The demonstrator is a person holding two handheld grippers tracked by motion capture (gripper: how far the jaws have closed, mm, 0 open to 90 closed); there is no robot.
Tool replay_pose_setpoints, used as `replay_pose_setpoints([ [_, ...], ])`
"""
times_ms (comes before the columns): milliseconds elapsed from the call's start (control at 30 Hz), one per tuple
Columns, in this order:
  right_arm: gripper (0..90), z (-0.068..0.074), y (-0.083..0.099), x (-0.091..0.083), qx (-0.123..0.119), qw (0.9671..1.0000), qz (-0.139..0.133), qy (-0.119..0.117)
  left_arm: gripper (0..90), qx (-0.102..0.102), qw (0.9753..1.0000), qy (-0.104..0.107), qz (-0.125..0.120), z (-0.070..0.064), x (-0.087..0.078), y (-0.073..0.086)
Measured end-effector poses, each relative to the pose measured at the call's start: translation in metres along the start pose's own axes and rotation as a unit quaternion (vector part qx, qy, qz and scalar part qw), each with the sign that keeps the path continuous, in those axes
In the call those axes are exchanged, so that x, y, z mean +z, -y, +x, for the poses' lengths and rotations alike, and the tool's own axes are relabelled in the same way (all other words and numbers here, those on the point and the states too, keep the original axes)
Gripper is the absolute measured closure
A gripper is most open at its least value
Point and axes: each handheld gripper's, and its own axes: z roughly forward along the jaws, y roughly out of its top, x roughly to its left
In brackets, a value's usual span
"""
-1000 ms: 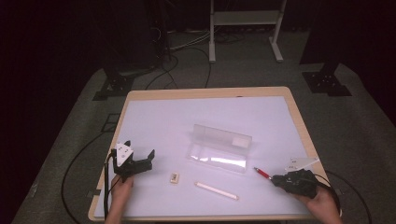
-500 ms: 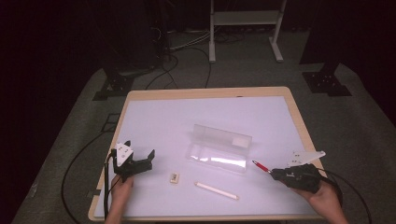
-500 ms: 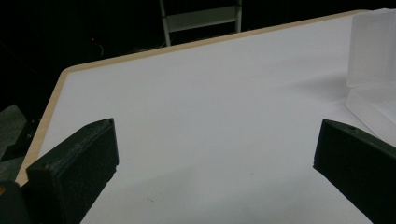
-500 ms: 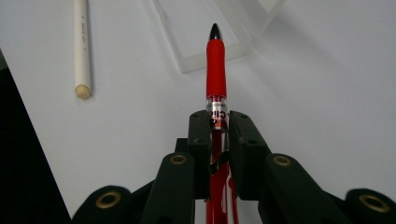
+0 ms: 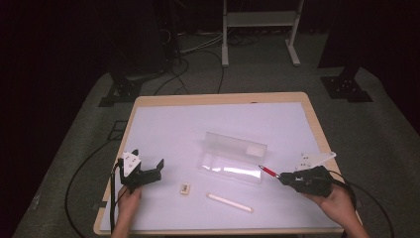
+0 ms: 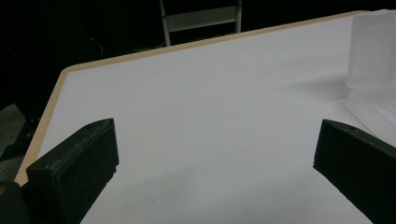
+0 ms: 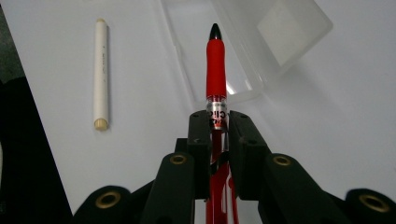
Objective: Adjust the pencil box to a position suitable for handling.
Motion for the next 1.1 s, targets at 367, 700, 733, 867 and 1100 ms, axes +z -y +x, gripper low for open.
replay_pose_setpoints([
  [367,78.8,0.002,-0.026,0.009,-0.024,0.9997,0.000,-0.008,0.0,-0.003,1.0000,0.001,-0.001,0.000,0.000,0.000],
  [700,78.8,0.005,-0.047,0.021,-0.039,0.9991,0.003,-0.018,0.0,-0.004,1.0000,0.003,-0.001,0.001,0.000,0.000],
  [733,78.8,0.006,-0.050,0.023,-0.040,0.9990,0.002,-0.021,0.0,-0.004,1.0000,0.003,-0.001,0.001,0.000,0.000],
  [867,78.8,0.008,-0.058,0.030,-0.047,0.9986,0.003,-0.025,0.0,-0.006,1.0000,0.004,-0.001,0.001,0.000,0.000],
  [1100,78.8,0.007,-0.070,0.046,-0.051,0.9981,0.011,-0.032,0.0,-0.007,1.0000,0.005,-0.002,0.002,-0.001,0.000],
])
